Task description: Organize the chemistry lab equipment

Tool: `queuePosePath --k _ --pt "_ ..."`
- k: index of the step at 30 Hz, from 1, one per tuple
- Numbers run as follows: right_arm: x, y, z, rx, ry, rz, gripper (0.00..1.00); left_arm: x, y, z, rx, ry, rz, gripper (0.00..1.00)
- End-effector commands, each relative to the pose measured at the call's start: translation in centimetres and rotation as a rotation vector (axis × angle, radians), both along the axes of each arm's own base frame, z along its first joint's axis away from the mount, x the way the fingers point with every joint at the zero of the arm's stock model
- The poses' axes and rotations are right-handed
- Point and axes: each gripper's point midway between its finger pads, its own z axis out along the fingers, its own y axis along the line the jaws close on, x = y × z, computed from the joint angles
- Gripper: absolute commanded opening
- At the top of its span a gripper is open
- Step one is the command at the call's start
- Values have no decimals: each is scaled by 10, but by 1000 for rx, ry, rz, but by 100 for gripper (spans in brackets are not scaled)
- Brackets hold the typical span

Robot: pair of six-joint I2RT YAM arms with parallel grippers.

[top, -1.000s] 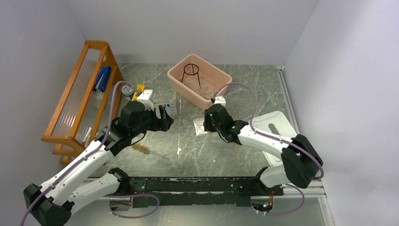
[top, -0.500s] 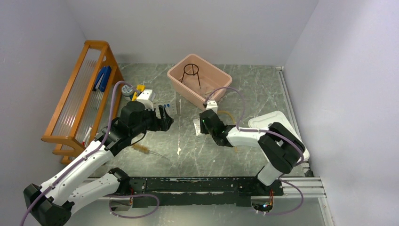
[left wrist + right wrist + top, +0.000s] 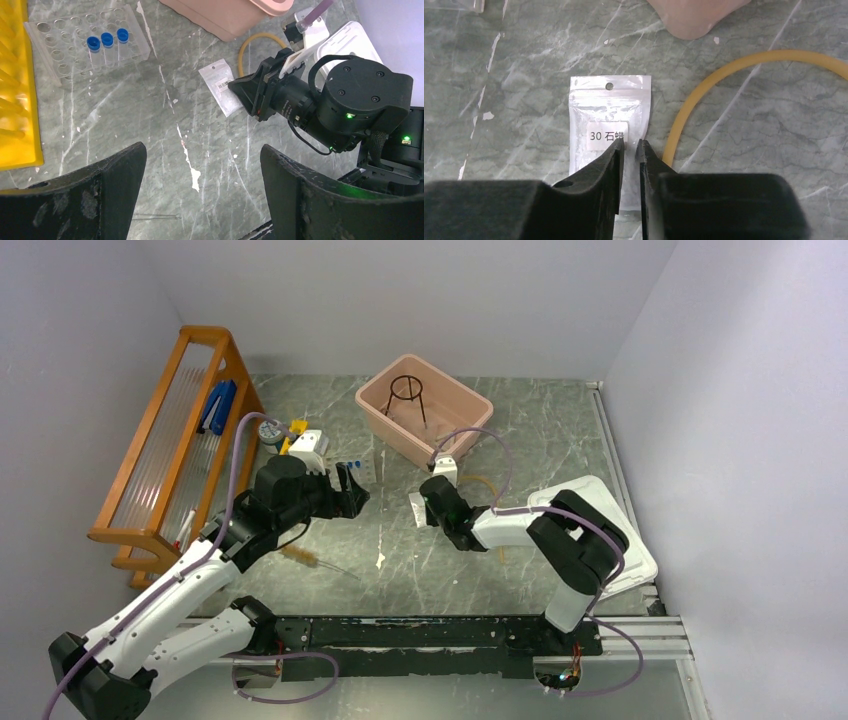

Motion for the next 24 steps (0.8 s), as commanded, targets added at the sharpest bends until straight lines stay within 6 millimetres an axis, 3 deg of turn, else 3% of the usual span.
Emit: queuePosePath --k 1,3,9,15,24 --pt "-6 -4 -14 -26 31 -7 13 3 -5 9 -35 -15 -5 88" --pt "-7 -3 -14 -19 37 -3 0 2 -6 6 -41 -3 -5 87" --pt "-14 5 2 59 38 29 0 -3 -11 -12 -75 59 -4 86" --pt "-27 25 50 242 10 107 0 -8 -19 -32 -137 139 9 96" --pt "-38 49 136 495 -57 192 0 -10 -51 -25 -365 155 -59 95"
